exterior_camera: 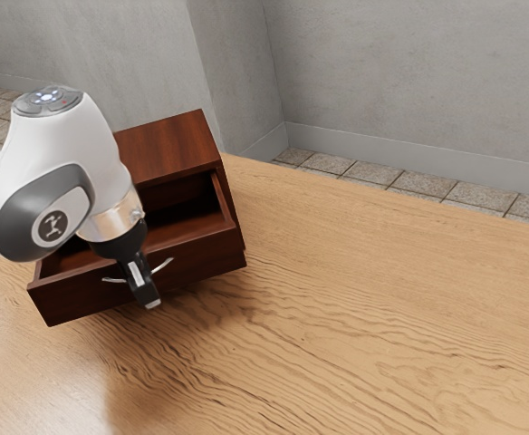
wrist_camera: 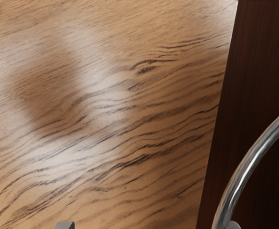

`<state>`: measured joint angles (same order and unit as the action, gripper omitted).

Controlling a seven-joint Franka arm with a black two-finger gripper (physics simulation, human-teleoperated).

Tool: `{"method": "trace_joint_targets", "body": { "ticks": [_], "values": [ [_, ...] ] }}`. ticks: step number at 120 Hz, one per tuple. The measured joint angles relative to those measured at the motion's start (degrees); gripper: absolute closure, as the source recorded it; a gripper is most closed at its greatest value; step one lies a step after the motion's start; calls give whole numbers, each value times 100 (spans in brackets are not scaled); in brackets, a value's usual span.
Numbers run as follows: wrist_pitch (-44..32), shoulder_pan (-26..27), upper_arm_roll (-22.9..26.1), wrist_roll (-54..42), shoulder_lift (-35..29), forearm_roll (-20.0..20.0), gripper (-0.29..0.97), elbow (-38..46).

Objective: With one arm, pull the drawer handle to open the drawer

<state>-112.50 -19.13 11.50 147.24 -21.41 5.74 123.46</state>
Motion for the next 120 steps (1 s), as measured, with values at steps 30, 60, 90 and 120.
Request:
{"method": "trace_joint_targets", "body": {
  "ticks": [30,60,90,120],
  "values": [
    [26,-20,1,23,28,6,25,-22],
    [60,-20,2,37,63,16,21,-99],
    [149,-20,6,37,64,20,18,-245],
    [706,-26,50,-99,75,-605,16,-1022]
  ]
}}
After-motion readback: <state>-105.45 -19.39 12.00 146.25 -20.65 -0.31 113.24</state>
